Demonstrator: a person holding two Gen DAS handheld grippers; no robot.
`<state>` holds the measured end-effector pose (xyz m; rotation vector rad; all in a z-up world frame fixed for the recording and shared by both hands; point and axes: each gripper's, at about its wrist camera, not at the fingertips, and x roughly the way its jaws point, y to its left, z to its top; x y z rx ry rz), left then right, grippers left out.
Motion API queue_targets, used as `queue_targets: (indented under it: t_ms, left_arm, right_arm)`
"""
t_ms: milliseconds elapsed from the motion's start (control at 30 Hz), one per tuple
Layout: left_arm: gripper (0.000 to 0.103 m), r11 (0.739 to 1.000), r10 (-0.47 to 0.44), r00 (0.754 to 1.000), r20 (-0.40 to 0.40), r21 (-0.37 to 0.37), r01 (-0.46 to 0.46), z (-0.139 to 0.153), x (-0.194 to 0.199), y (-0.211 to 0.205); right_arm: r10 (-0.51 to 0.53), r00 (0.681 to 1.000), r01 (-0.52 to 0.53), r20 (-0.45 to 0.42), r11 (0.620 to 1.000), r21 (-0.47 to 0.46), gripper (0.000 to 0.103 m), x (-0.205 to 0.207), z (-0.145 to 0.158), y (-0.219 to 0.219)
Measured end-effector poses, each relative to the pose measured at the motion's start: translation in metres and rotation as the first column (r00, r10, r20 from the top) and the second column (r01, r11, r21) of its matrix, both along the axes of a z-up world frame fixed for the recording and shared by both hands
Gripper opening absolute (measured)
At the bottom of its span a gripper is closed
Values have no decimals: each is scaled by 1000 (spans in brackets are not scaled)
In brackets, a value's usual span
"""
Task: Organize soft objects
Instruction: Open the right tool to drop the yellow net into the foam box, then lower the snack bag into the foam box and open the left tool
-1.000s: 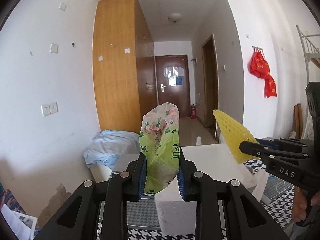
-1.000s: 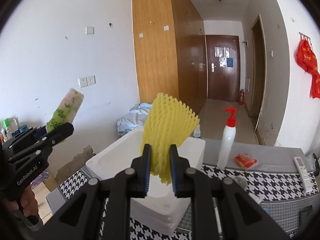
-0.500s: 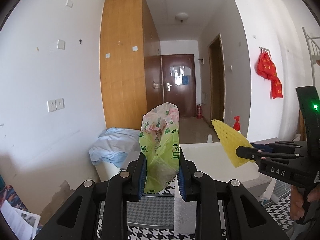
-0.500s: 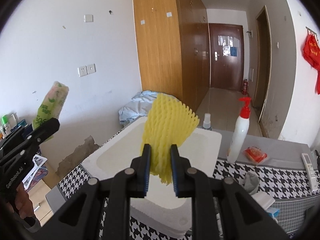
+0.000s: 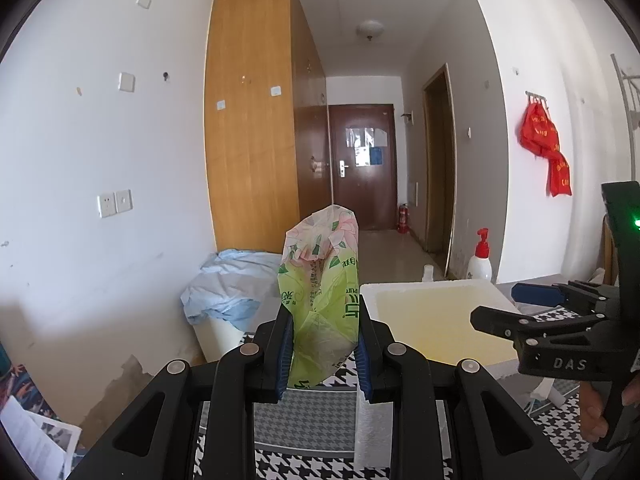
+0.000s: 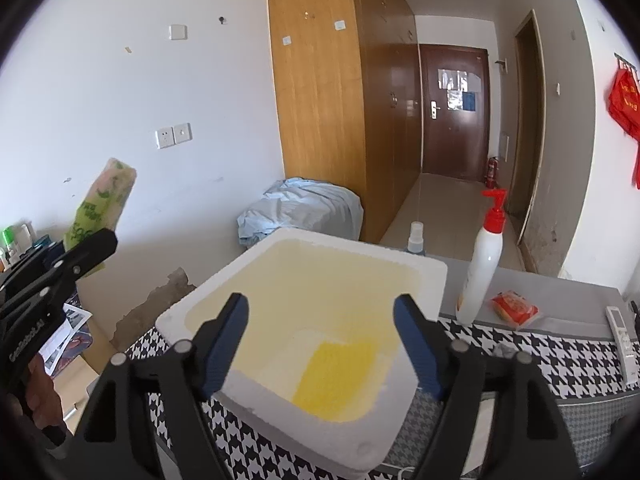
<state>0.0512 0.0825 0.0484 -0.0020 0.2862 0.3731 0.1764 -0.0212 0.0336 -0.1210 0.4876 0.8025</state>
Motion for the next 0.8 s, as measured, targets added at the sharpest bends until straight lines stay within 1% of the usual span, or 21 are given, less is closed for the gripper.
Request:
queue_targets:
  t_ms: [300, 600, 800]
  left_arm:
    - [28, 1000, -27, 999, -22, -9, 27, 1, 11, -2]
    - [28, 996, -88, 996, -22, 4, 89, 4, 24, -13]
    - [28, 992, -129, 991, -28, -2, 129, 5, 35, -19]
  right_arm:
    - [-13, 1000, 12, 22, 1000, 21, 85, -5, 5, -16]
    - [-82, 995, 79, 56, 995, 56, 92, -6, 10, -47]
    - [-118, 991, 113, 69, 991, 69, 92, -8, 11, -64]
